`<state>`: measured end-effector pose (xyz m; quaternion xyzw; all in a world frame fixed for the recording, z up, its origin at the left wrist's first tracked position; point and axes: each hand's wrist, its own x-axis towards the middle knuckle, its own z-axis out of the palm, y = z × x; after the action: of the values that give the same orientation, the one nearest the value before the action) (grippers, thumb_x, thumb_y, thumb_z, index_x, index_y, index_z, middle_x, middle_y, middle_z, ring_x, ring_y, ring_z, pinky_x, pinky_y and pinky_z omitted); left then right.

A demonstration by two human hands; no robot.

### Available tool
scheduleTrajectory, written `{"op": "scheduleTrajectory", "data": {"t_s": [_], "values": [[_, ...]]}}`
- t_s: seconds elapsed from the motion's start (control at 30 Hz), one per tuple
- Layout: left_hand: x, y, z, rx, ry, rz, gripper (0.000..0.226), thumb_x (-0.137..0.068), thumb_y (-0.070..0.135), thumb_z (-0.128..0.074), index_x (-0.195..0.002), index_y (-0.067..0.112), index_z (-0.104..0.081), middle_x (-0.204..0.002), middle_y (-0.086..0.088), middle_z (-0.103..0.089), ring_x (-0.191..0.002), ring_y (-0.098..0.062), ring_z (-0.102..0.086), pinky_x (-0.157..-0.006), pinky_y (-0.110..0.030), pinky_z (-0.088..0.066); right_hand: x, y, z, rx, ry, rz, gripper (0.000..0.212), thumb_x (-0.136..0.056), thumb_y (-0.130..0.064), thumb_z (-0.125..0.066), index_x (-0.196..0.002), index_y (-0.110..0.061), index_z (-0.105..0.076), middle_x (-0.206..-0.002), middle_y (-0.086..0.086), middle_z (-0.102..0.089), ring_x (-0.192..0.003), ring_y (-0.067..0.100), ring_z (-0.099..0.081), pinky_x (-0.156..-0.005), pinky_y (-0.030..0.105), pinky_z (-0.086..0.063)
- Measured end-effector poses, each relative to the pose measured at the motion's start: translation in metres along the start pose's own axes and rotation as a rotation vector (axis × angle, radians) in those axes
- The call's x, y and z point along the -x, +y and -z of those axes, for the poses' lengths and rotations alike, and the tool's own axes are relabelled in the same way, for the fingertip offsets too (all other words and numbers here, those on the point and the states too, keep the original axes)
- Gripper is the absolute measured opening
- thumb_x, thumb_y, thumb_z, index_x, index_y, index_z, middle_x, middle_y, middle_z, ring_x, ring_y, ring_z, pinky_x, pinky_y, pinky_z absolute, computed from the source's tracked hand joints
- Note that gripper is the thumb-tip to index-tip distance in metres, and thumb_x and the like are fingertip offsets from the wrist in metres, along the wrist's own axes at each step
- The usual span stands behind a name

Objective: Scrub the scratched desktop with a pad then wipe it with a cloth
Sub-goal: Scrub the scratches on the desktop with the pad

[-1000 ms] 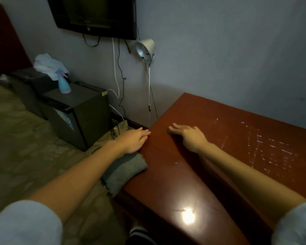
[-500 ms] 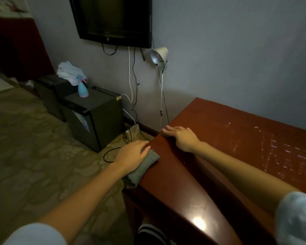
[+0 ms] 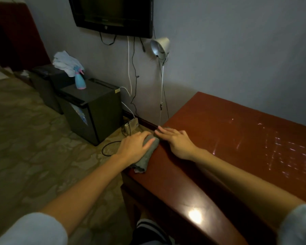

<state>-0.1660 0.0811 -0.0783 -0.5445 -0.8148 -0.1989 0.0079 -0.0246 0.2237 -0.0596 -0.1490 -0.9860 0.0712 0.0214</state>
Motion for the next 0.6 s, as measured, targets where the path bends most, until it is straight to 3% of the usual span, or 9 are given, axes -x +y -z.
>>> {"op": "scheduleTrajectory", "data": {"t_s": [0.1,0.2,0.4,0.47,0.6], "values": [[0.013,-0.014,0.01,0.058,-0.117,-0.013,0.048,-0.093,0.056,-0.043,-0.132,0.028,-0.047,-0.124,0.003,-0.057,-0.109,-0.016,-0.056,-0.086,-0.032,-0.046,-0.011,0.019,0.004,0.044,-0.018,-0.122,0.068,-0.092,-0.001,-0.033,-0.151,-0.033,-0.019,-0.16,-0.007,-0.01,-0.147,0.012,-0.009,-0.114,0.041,-0.008],[0.02,-0.035,0.02,0.124,-0.065,0.09,0.046,-0.093,0.053,-0.047,-0.128,0.026,-0.051,-0.121,0.003,-0.06,-0.104,-0.013,-0.057,-0.086,-0.033,-0.048,0.009,0.026,0.001,0.102,0.048,-0.162,0.07,-0.09,-0.001,-0.035,-0.152,-0.028,-0.015,-0.16,-0.001,-0.008,-0.148,0.016,-0.007,-0.117,0.038,0.001],[0.027,-0.044,0.03,0.168,-0.009,0.149,0.037,-0.096,0.041,-0.048,-0.127,0.022,-0.053,-0.118,0.0,-0.062,-0.104,-0.017,-0.058,-0.085,-0.033,-0.046,0.049,-0.054,-0.021,-0.136,0.093,0.251,0.072,-0.088,0.009,-0.034,-0.151,-0.023,-0.02,-0.157,-0.005,-0.004,-0.143,0.006,0.001,-0.112,0.017,0.002],[0.028,-0.039,0.032,0.168,0.021,0.159,0.036,-0.097,0.039,-0.048,-0.128,0.022,-0.052,-0.119,-0.001,-0.062,-0.105,-0.018,-0.058,-0.086,-0.035,-0.046,0.031,-0.068,-0.021,-0.157,0.045,0.296,0.071,-0.088,0.009,-0.034,-0.151,-0.022,-0.023,-0.159,-0.001,-0.011,-0.146,0.011,-0.007,-0.113,0.019,-0.003],[0.035,-0.044,0.04,0.147,0.077,0.18,0.035,-0.098,0.036,-0.046,-0.13,0.022,-0.05,-0.122,-0.001,-0.06,-0.108,-0.017,-0.057,-0.082,-0.031,-0.044,-0.003,-0.05,-0.005,-0.193,-0.036,0.167,0.076,-0.084,0.015,-0.032,-0.149,-0.025,-0.028,-0.159,0.0,-0.016,-0.147,0.016,-0.012,-0.12,0.036,-0.015]]}}
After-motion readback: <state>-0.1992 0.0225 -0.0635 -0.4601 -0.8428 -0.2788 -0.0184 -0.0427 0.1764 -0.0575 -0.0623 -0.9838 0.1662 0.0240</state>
